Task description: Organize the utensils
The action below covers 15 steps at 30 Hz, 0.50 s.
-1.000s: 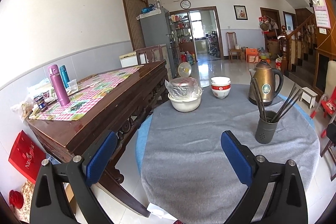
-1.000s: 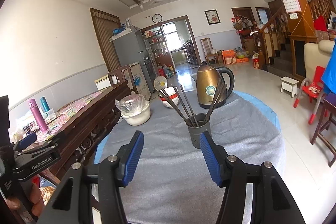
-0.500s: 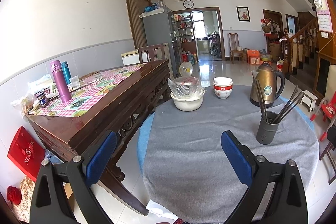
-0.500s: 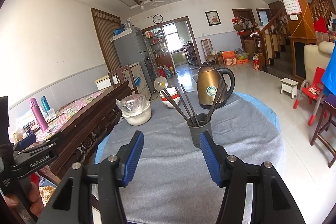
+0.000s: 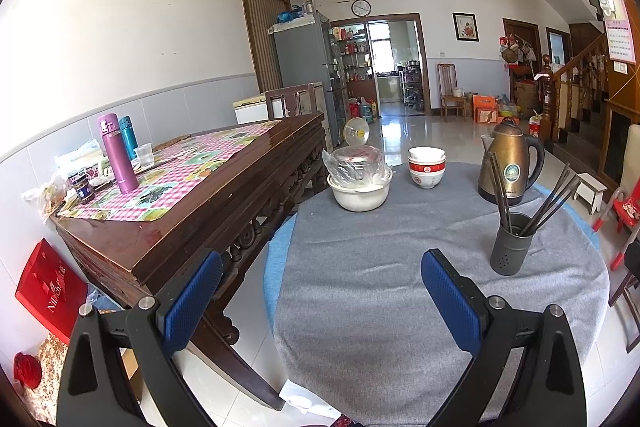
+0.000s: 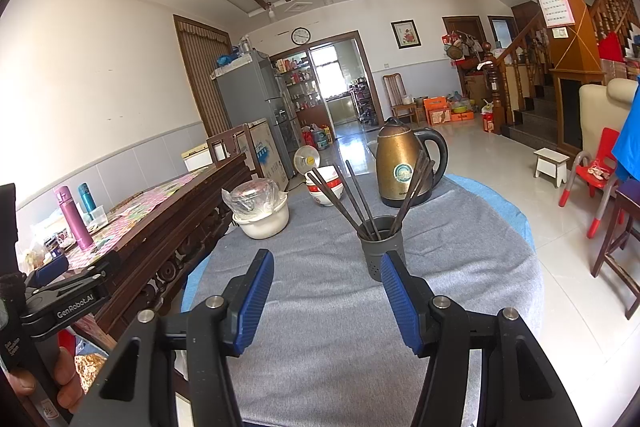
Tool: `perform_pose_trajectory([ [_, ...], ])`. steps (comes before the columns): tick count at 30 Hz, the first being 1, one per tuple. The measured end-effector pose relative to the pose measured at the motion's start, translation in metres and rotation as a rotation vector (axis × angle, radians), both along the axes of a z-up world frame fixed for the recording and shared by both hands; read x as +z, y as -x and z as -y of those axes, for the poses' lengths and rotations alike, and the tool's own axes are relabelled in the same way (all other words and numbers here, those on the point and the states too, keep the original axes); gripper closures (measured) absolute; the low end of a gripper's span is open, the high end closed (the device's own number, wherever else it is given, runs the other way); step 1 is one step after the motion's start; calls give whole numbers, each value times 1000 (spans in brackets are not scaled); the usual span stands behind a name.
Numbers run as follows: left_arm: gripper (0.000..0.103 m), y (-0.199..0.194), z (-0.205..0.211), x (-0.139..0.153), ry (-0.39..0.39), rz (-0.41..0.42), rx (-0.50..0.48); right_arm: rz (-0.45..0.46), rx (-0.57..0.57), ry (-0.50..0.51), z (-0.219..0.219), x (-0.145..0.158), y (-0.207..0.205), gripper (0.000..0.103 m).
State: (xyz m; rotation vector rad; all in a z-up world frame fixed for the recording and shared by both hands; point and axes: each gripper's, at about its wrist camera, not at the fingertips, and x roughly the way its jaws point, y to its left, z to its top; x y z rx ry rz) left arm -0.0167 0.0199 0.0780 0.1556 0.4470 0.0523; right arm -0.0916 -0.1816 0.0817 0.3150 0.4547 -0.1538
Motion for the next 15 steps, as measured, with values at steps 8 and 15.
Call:
perform_pose_trajectory([
  [8, 3, 3, -1, -1, 6, -2, 8, 0, 2, -1, -2, 0, 1, 42],
  [15, 3, 3, 0, -1, 6, -3, 8, 0, 2, -1, -3, 0, 1, 42],
])
